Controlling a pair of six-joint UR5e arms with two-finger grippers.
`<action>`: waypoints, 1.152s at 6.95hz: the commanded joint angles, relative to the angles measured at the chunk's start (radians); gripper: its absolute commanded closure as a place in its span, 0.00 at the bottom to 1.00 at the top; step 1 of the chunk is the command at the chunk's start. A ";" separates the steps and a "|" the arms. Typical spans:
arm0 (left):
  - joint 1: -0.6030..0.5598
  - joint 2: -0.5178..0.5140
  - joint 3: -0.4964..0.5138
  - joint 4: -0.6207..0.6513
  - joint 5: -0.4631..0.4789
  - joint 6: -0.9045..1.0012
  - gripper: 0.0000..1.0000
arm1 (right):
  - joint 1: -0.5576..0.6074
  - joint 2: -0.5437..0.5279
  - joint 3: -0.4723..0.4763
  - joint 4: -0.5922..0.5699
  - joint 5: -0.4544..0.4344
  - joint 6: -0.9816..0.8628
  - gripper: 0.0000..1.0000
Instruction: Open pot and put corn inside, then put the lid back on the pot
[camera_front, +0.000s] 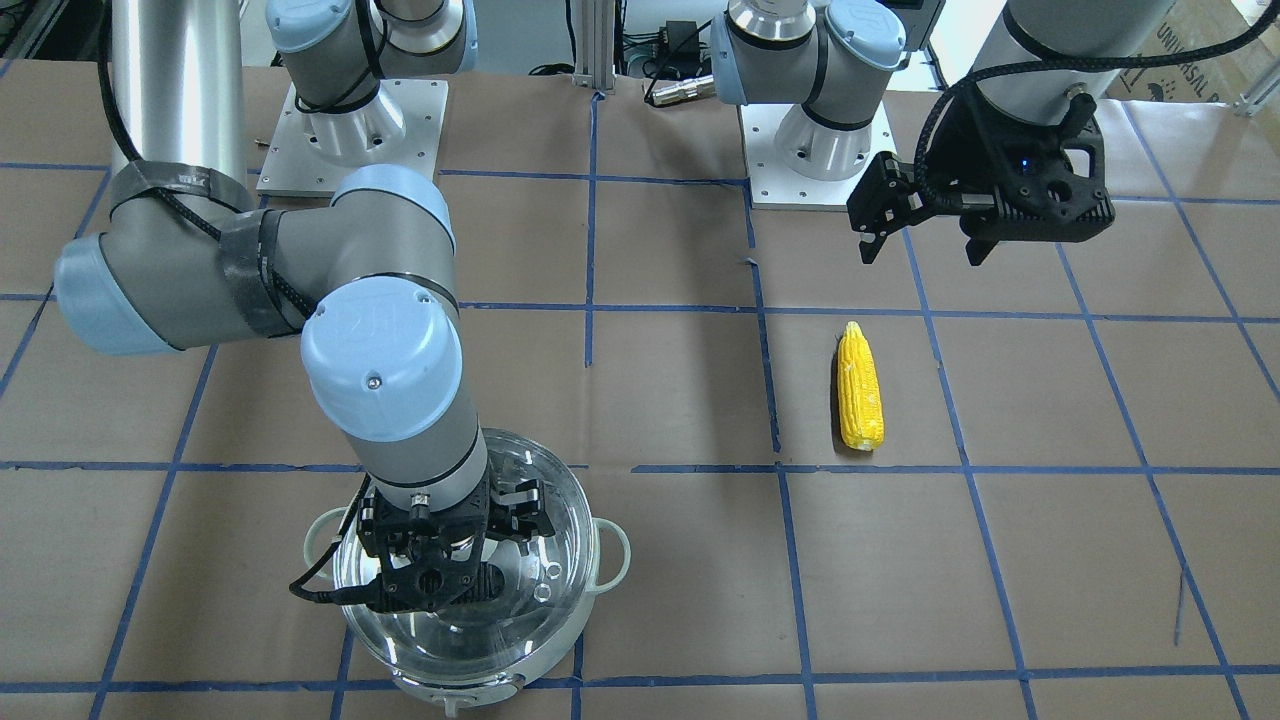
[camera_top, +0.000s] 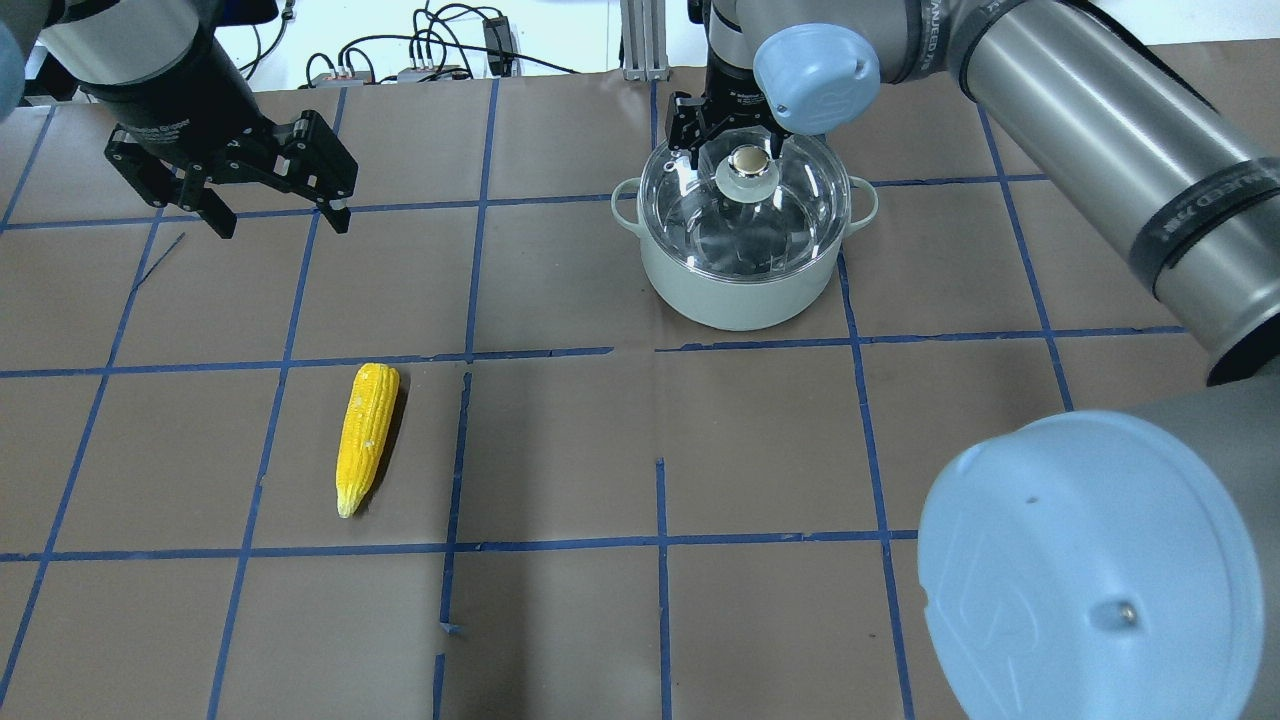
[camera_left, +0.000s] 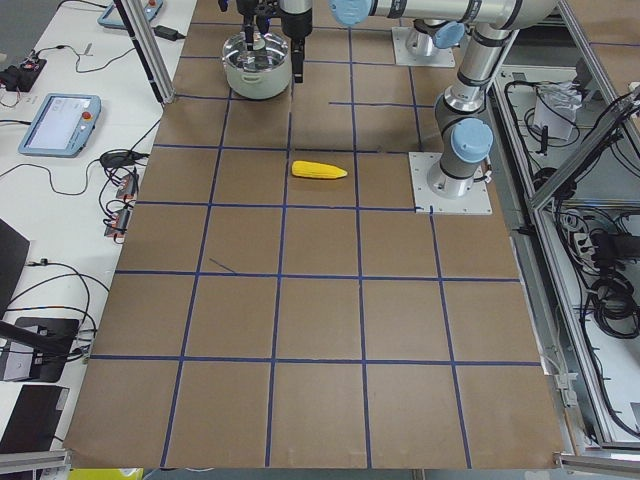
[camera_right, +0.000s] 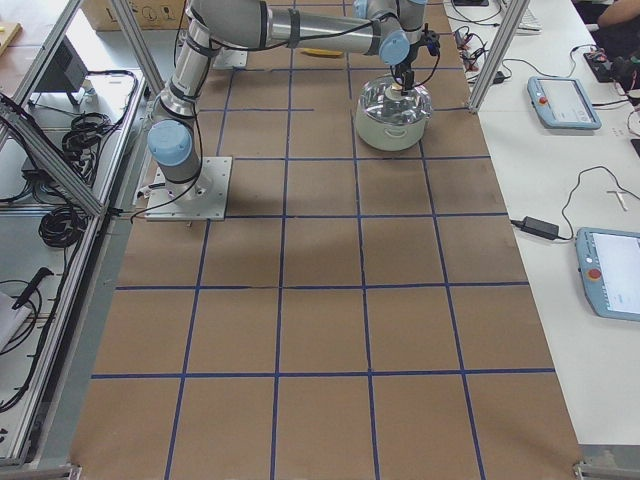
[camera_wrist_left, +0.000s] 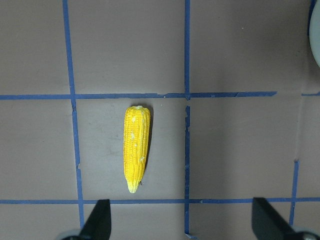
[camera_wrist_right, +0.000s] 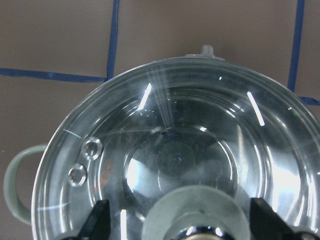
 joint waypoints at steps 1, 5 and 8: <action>0.000 0.000 0.000 0.000 -0.001 0.000 0.00 | -0.017 0.008 -0.019 -0.011 -0.016 -0.013 0.02; 0.000 0.001 0.000 0.000 -0.001 0.000 0.00 | -0.011 0.004 -0.004 0.001 -0.007 -0.009 0.06; 0.000 0.001 0.000 0.000 -0.001 0.000 0.00 | -0.014 -0.010 0.004 0.030 -0.007 -0.013 0.06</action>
